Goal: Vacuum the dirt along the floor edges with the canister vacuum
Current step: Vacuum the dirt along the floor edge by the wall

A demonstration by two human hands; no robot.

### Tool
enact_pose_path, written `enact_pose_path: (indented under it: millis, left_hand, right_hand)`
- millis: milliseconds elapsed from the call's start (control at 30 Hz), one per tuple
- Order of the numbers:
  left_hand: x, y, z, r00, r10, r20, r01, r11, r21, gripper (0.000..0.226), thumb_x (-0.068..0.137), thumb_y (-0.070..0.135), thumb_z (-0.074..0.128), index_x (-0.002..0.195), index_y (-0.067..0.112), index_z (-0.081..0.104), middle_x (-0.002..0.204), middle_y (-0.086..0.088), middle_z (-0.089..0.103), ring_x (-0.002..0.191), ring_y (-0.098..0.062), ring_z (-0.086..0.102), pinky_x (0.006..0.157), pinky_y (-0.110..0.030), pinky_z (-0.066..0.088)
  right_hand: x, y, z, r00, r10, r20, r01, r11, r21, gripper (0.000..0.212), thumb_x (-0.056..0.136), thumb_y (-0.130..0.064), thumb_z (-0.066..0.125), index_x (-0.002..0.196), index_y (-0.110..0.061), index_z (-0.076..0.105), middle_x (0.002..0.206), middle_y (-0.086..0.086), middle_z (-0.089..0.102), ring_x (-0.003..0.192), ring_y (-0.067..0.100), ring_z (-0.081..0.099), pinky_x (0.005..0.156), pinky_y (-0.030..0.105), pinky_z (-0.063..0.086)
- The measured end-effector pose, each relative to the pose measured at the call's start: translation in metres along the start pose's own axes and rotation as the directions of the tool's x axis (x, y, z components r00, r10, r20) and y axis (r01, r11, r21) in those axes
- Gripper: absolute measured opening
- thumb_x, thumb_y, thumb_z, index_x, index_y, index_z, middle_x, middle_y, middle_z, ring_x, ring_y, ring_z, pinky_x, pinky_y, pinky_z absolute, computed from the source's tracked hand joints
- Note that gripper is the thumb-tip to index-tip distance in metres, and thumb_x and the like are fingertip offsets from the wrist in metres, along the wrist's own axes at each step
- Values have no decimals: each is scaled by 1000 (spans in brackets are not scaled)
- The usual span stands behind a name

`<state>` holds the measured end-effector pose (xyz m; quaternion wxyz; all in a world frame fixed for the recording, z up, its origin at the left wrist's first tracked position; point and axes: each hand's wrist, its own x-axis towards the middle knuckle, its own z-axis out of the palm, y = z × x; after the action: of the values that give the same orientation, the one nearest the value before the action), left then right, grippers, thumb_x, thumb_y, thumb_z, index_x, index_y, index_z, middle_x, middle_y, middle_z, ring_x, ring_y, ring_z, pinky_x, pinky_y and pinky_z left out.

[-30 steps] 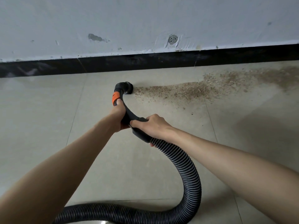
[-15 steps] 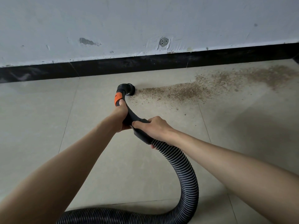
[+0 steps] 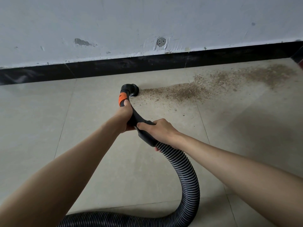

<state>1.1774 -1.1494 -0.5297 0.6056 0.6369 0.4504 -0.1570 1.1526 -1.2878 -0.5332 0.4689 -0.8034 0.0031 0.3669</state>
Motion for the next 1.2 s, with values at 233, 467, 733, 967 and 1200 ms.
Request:
enact_pose_path:
  millis: [233, 467, 733, 967, 1200]
  left_hand:
    - [-2, 1, 11, 1000, 21, 10, -21, 1000, 21, 49, 101, 52, 25, 115, 7, 39, 84, -10, 55, 69, -23, 59, 50, -35, 49]
    - [-4, 3, 22, 1000, 20, 4, -20, 998, 65, 50, 101, 53, 24, 112, 7, 41, 81, -10, 56, 65, -22, 59, 46, -33, 47]
    - [-5, 4, 34, 1000, 29, 8, -29, 996, 88, 51, 101, 52, 25, 113, 6, 42, 83, -11, 56, 67, -23, 60, 47, -34, 48]
    - [-6, 5, 47, 999, 30, 36, -33, 995, 95, 50, 101, 52, 26, 114, 7, 41, 84, -11, 55, 69, -24, 59, 51, -35, 49]
    - [-5, 8, 58, 997, 36, 65, -42, 995, 94, 57, 100, 53, 26, 125, 5, 42, 91, -12, 56, 74, -26, 60, 55, -37, 51]
  right_hand:
    - [-1, 8, -7, 1000, -5, -14, 5, 999, 40, 45, 75, -55, 68, 71, -11, 59, 49, 4, 60, 38, 25, 58, 44, 27, 48]
    - [-5, 14, -15, 1000, 1, -14, 0, 998, 58, 46, 76, -55, 67, 72, -11, 58, 41, -2, 57, 39, 24, 58, 44, 25, 47]
    - [-11, 18, -23, 999, 10, -36, -7, 997, 82, 46, 78, -54, 67, 77, -8, 59, 50, 3, 60, 37, 22, 58, 41, 24, 47]
    - [-15, 23, -33, 999, 16, -46, -11, 995, 99, 47, 78, -53, 67, 77, -7, 60, 58, 7, 61, 39, 23, 59, 43, 26, 48]
    - [-15, 28, -41, 996, 28, -80, -18, 992, 126, 47, 76, -53, 68, 77, -7, 61, 58, 6, 61, 36, 20, 57, 40, 23, 45]
